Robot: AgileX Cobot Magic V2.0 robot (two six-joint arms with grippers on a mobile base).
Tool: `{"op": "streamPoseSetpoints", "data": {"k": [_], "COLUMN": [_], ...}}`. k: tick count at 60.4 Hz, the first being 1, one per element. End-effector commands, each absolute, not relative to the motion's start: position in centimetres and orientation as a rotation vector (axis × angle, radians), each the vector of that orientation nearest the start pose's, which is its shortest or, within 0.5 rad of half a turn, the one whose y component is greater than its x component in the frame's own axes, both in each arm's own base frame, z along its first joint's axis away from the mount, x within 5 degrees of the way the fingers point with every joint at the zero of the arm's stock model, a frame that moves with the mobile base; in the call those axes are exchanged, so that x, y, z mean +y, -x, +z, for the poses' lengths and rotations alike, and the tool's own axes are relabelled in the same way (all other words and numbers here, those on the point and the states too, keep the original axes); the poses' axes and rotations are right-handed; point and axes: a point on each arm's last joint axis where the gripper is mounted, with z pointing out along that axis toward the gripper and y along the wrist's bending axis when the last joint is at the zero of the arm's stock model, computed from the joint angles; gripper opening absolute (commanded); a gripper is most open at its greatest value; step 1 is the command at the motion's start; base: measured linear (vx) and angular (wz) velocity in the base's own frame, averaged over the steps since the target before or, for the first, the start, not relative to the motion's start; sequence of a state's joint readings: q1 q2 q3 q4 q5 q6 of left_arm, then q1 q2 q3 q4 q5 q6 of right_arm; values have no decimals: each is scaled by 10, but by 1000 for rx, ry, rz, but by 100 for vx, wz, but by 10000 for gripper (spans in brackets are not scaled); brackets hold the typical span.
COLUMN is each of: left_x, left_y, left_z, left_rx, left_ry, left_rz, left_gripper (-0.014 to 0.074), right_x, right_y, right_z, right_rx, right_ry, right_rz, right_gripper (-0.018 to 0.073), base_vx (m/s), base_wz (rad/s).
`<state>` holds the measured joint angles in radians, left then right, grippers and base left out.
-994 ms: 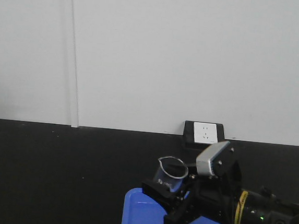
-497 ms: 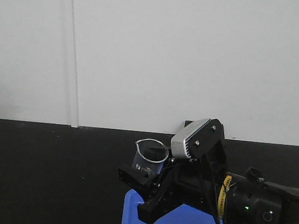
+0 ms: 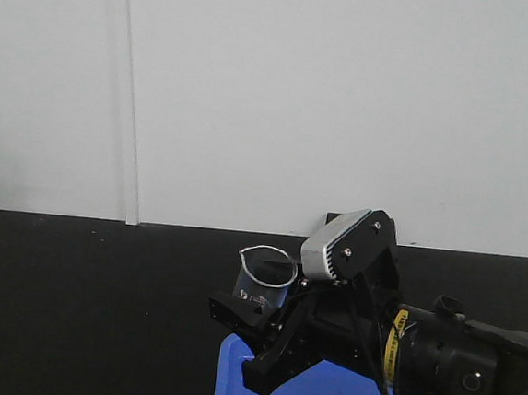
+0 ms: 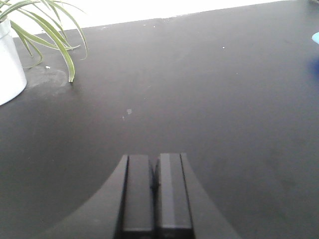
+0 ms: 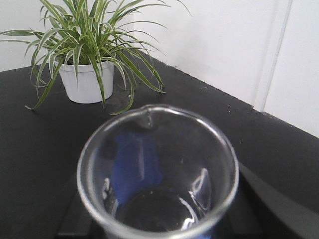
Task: Move beaker to silver tray on left bench
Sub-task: 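Hold the beaker in the right gripper while the base turns away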
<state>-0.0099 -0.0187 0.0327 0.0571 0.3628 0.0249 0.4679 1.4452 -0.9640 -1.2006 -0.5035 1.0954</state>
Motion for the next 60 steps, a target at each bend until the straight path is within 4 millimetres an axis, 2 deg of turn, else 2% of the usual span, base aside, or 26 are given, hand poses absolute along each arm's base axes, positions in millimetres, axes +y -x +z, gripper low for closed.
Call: {"op": "streamPoseSetpoints", "data": {"k": [1, 34, 60], "left_x": [1, 1, 1], "left_y": [-54, -54, -54], "left_z": [171, 171, 171], "left_rx": [1796, 1796, 1796], "left_ry": [-70, -70, -70], "left_rz": [56, 56, 56], "left_gripper": [1, 1, 1], "right_x": [181, 181, 181], "right_y": [-264, -265, -265], "right_z": [342, 340, 340], "right_rx": [1525, 1530, 1530], "right_ry": [771, 768, 768], "right_rz": [742, 740, 740], "right_gripper": [-14, -14, -14], "base_vx": [0, -3, -19], "base_wz": [0, -2, -10]}}
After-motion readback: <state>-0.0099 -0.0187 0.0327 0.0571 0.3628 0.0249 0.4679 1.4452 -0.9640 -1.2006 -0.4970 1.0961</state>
